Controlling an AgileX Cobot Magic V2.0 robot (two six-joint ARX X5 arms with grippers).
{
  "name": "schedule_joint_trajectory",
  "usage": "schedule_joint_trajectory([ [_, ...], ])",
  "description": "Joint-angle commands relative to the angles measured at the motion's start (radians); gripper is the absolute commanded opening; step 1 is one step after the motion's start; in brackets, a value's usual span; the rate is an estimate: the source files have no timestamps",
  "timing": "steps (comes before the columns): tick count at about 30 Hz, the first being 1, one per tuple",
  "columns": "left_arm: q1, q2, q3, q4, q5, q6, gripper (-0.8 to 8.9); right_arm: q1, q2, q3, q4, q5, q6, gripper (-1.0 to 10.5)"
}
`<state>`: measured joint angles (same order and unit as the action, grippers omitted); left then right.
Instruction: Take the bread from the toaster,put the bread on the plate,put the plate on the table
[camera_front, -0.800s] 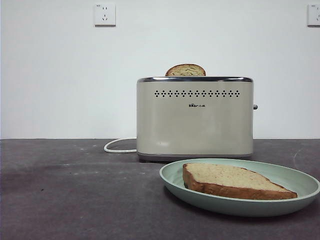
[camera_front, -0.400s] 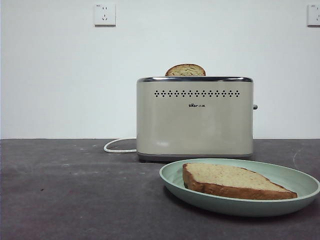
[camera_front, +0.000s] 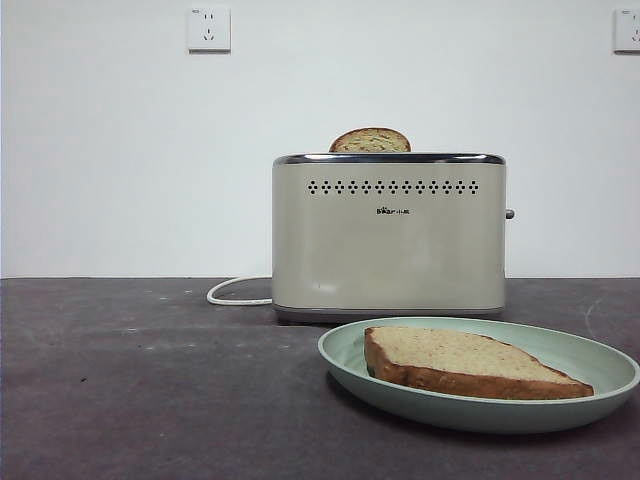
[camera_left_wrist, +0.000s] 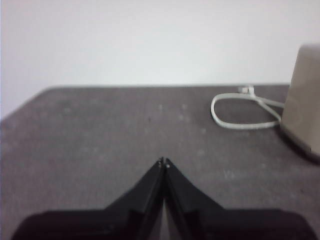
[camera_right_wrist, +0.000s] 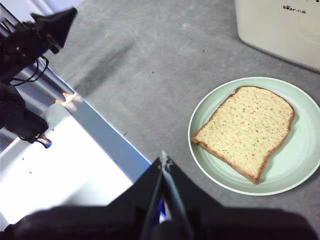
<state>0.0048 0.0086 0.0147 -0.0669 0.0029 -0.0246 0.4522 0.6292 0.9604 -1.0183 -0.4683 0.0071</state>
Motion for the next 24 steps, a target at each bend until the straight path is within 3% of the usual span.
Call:
schedule_joint_trajectory([
  [1, 0.006, -0.006, -0.012, -0.042, -0.003, -0.017, -0.04, 0.001, -0.002, -0.008, 0.003, 0.003, 0.003, 0.0],
  [5, 0.008, -0.006, -0.012, -0.124, -0.002, -0.034, -0.04, 0.001, -0.002, -0.008, 0.003, 0.003, 0.003, 0.0],
  [24, 0.008, -0.006, -0.012, -0.114, -0.001, -0.043, -0.04, 0.001, -0.002, -0.008, 0.003, 0.003, 0.003, 0.0],
])
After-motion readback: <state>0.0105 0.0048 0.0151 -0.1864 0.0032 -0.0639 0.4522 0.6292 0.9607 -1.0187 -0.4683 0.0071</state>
